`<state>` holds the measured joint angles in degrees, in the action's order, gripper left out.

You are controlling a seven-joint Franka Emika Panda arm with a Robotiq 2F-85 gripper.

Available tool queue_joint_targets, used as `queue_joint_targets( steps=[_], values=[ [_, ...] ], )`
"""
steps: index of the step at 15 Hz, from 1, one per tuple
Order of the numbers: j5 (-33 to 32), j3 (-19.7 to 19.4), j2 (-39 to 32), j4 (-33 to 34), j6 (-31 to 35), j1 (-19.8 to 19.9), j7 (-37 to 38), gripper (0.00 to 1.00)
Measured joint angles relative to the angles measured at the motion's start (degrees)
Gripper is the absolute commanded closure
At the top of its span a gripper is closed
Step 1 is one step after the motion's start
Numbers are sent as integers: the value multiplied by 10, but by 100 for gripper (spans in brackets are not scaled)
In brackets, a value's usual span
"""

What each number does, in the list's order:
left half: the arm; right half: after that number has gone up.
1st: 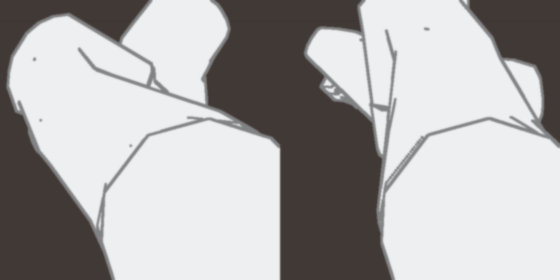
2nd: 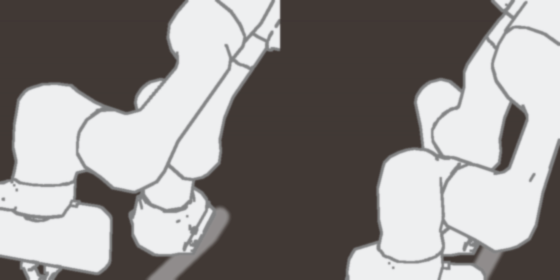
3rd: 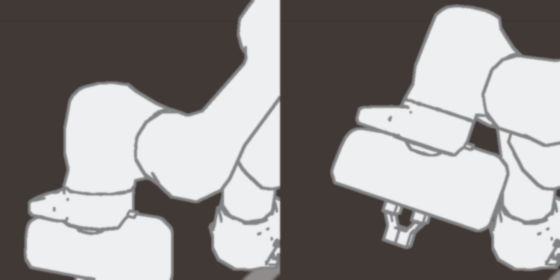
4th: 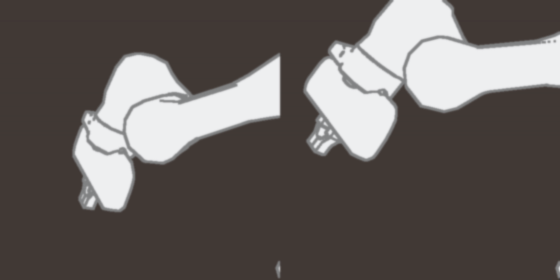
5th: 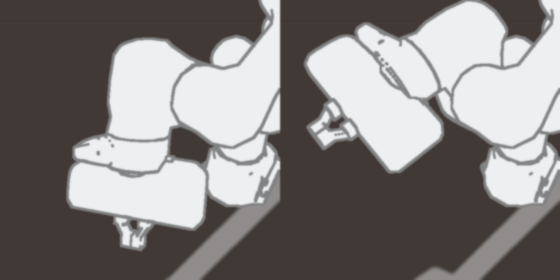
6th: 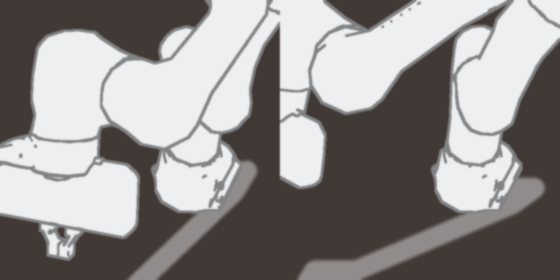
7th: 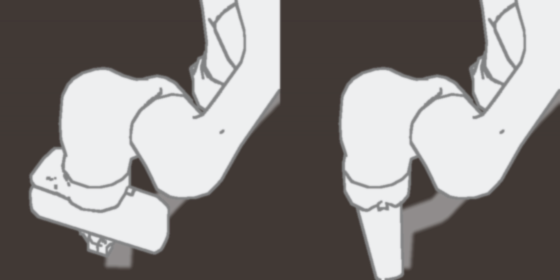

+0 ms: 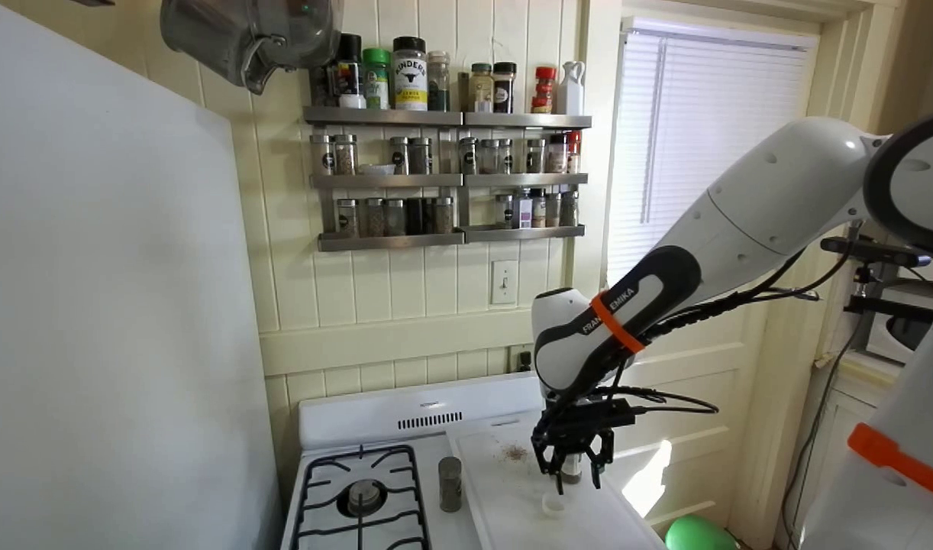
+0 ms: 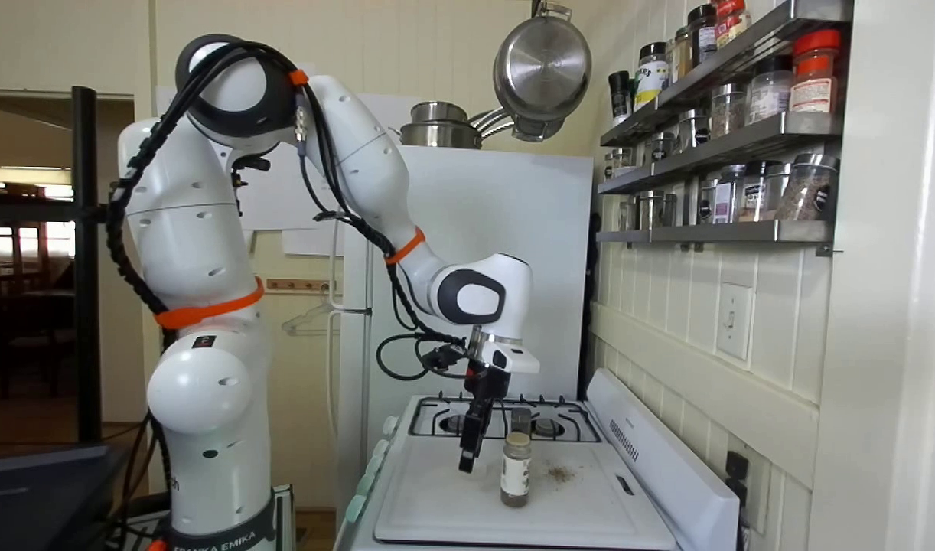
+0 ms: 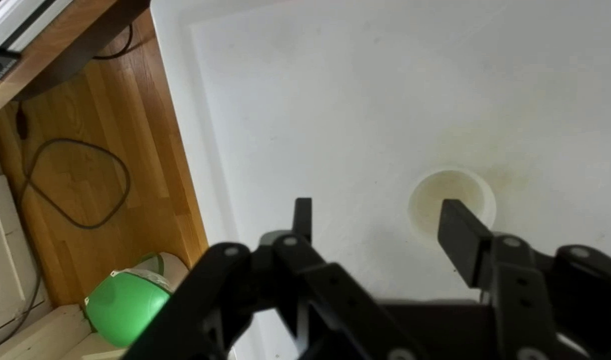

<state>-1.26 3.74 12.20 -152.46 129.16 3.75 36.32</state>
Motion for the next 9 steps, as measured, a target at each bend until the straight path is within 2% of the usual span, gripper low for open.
queue_joint_targets(
  steps=[9],
  values=[
    [-1,0,-14,0,0,0,4,39]
  ],
)
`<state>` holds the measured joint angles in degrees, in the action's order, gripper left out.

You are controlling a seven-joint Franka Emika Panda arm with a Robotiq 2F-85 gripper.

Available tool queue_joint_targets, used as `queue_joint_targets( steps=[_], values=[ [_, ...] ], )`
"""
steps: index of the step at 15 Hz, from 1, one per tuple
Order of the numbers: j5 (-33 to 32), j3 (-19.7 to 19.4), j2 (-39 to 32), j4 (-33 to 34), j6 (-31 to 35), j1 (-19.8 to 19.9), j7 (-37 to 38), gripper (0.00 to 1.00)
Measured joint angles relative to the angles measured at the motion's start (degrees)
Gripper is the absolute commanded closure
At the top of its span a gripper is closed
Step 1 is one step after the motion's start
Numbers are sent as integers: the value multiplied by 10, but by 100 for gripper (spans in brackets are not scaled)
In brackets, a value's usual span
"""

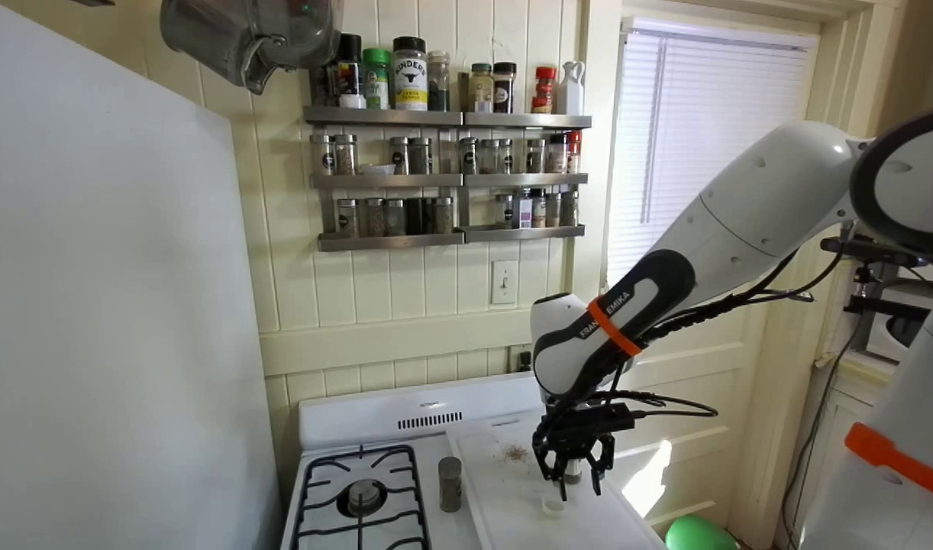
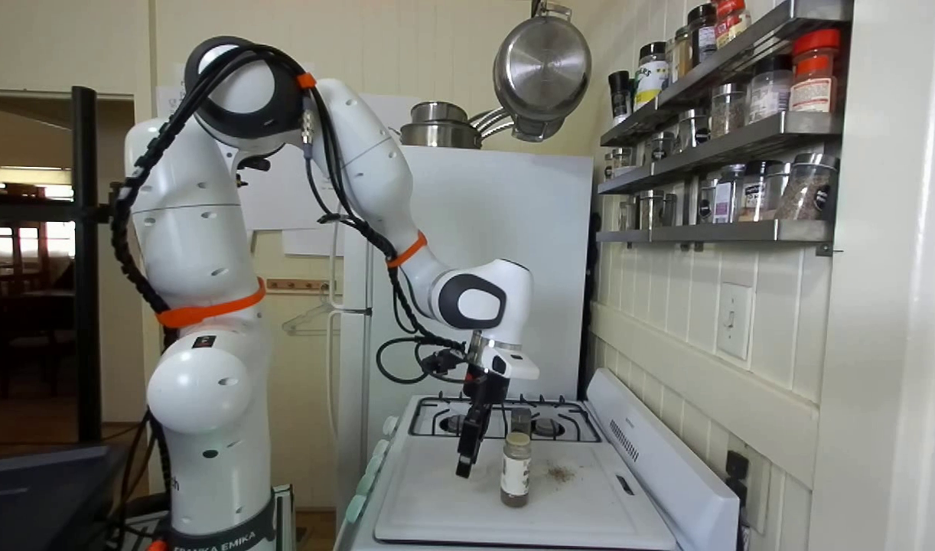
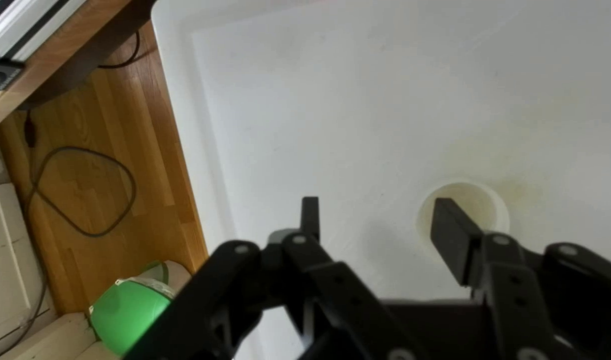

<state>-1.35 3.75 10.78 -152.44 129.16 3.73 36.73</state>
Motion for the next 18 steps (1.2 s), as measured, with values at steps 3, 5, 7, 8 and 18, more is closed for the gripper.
queue_joint_targets(
  steps=[3,5,7,8,18],
  values=[
    [0,0,-7,0,0,0,0,42],
    [0,0,-11,0,0,0,0,48],
    [0,0,-15,0,0,-1,0,55],
    [-1,0,-16,1,1,-1,0,52],
    [-28,8,-21,12,12,-7,9,53]
  ],
)
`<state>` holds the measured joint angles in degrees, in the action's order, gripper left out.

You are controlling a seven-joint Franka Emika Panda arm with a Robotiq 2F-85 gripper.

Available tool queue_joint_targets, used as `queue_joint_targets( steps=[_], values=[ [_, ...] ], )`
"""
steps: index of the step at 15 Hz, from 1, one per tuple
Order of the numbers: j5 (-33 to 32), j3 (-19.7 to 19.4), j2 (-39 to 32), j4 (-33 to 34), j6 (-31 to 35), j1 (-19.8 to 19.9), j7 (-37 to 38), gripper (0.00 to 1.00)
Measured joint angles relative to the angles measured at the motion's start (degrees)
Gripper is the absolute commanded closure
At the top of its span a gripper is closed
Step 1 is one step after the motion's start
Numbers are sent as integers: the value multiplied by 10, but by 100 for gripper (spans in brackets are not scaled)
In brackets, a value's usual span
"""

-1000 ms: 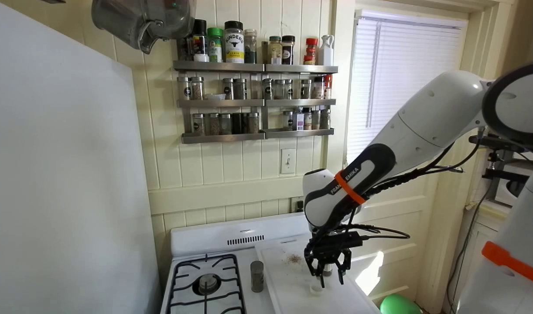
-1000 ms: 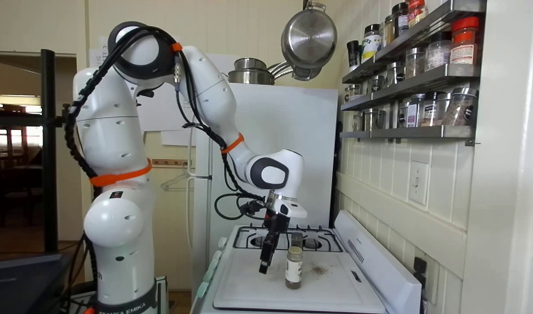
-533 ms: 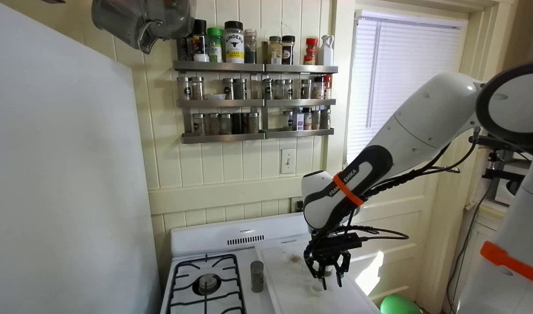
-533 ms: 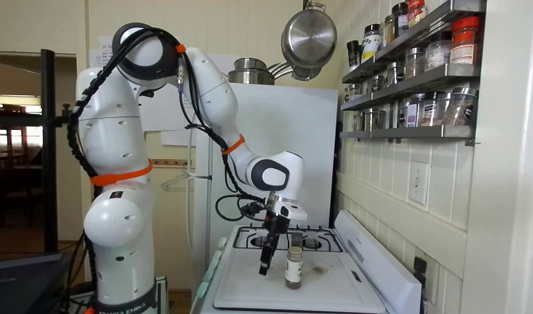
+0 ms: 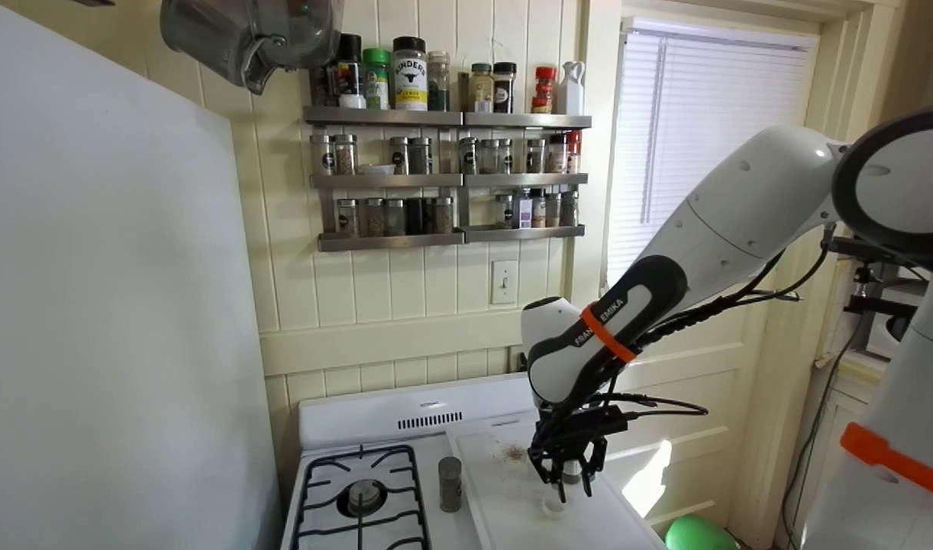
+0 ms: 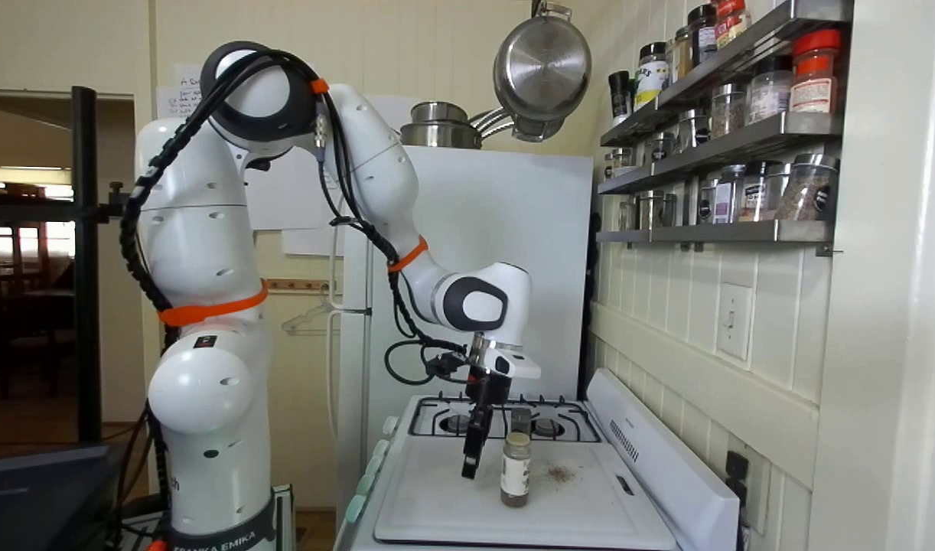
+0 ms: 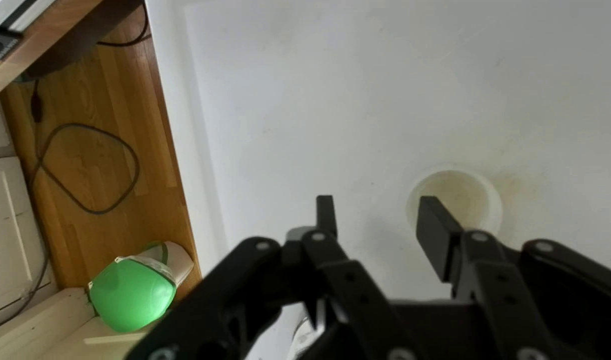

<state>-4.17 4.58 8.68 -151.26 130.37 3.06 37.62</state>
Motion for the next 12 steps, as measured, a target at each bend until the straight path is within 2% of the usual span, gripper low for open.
queue_joint_targets(
  steps=[5,6,8,10,12],
  values=[
    [-12,2,-6,1,11,-4,0,63],
    [-15,2,-8,2,12,-4,1,77],
    [-20,2,-12,4,13,-5,1,79],
    [-23,2,-16,7,13,-7,1,92],
    [-26,3,-20,9,14,-9,2,85]
  ],
)
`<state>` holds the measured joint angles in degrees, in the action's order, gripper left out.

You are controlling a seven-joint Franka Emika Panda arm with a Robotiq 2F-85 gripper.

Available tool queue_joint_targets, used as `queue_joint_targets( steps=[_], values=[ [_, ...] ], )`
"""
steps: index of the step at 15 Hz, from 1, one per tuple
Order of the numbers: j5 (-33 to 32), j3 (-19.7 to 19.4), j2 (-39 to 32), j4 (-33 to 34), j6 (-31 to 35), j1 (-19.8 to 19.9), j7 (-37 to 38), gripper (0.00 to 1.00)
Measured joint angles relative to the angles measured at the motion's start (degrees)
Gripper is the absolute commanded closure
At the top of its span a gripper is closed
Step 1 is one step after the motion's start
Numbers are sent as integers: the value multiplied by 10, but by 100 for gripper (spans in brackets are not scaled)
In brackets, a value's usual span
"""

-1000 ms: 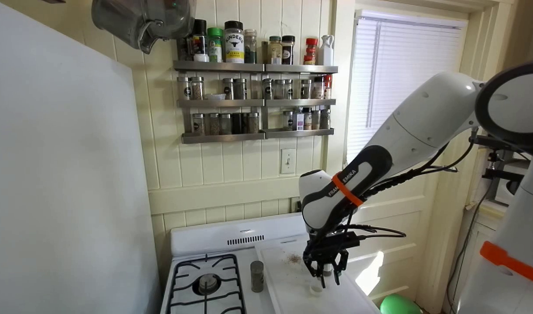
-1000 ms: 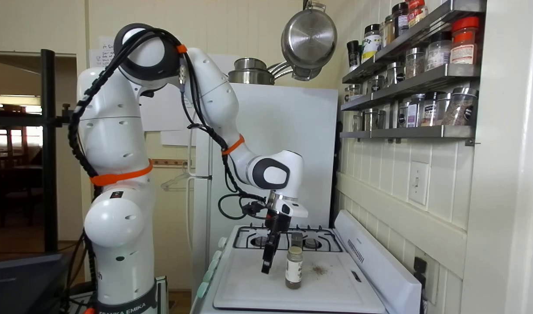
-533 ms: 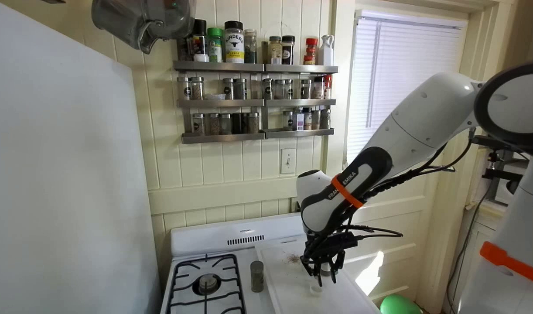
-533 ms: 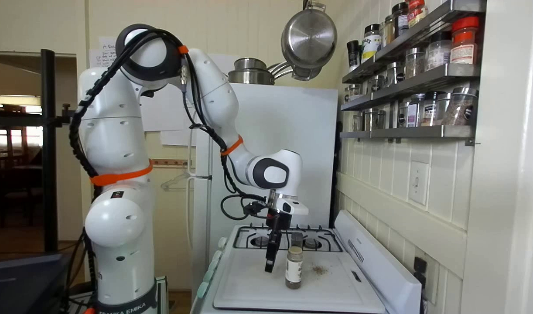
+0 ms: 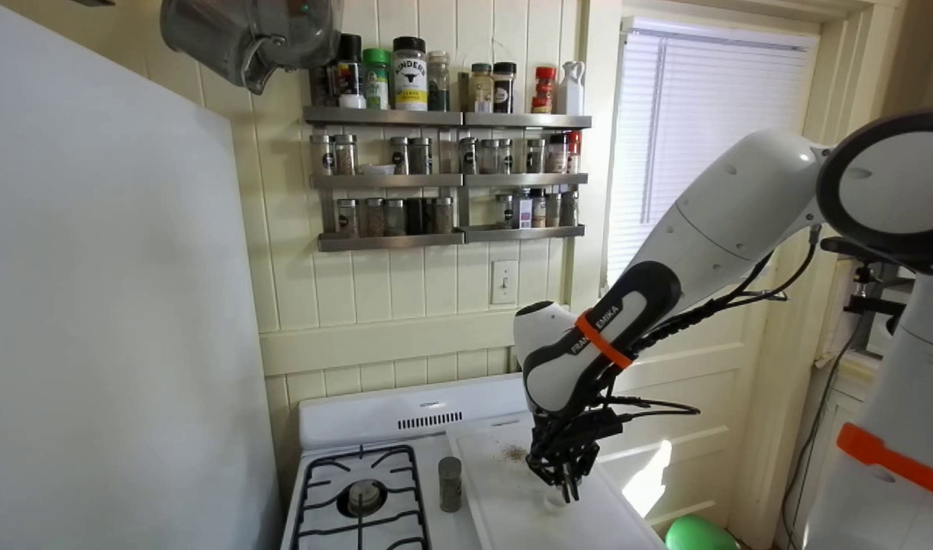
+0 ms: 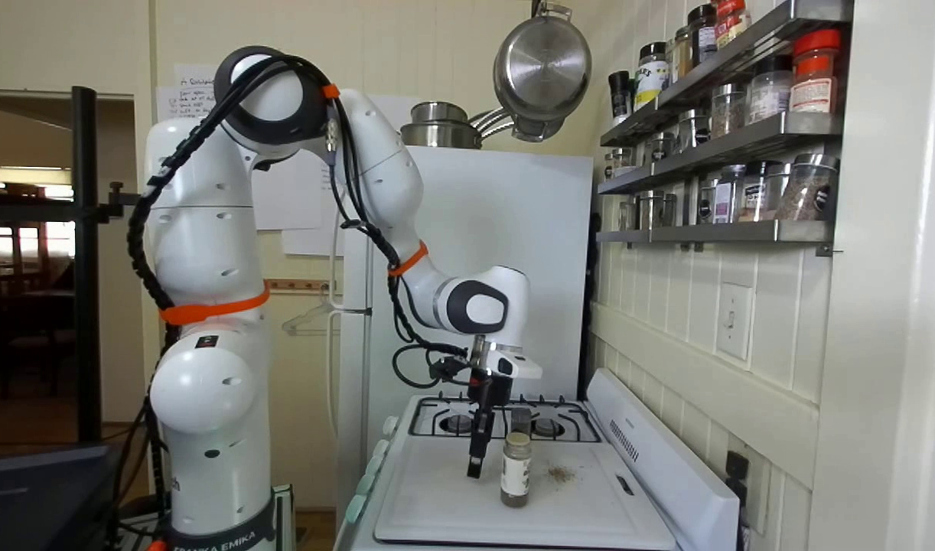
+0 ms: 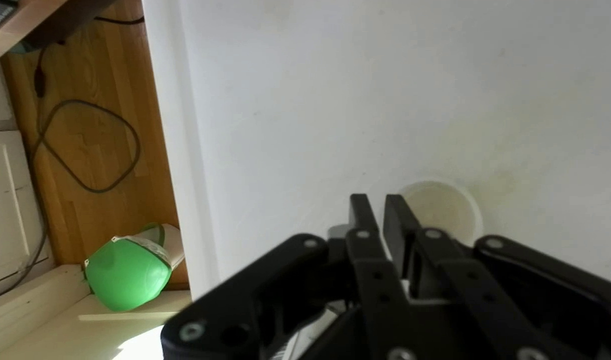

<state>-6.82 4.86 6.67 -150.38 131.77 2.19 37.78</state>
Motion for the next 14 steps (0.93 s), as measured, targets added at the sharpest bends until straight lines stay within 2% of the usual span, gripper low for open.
queue_joint_targets(
  steps=[5,6,7,10,12,14],
  values=[
    [-9,0,-8,5,0,-1,1,83],
    [-11,0,-10,5,0,-1,1,74],
    [-12,0,-11,5,0,-1,1,57],
    [-16,0,-12,5,0,-3,3,39],
    [-17,0,-12,5,1,-5,4,71],
    [-18,0,-12,6,1,-7,5,80]
  ],
)
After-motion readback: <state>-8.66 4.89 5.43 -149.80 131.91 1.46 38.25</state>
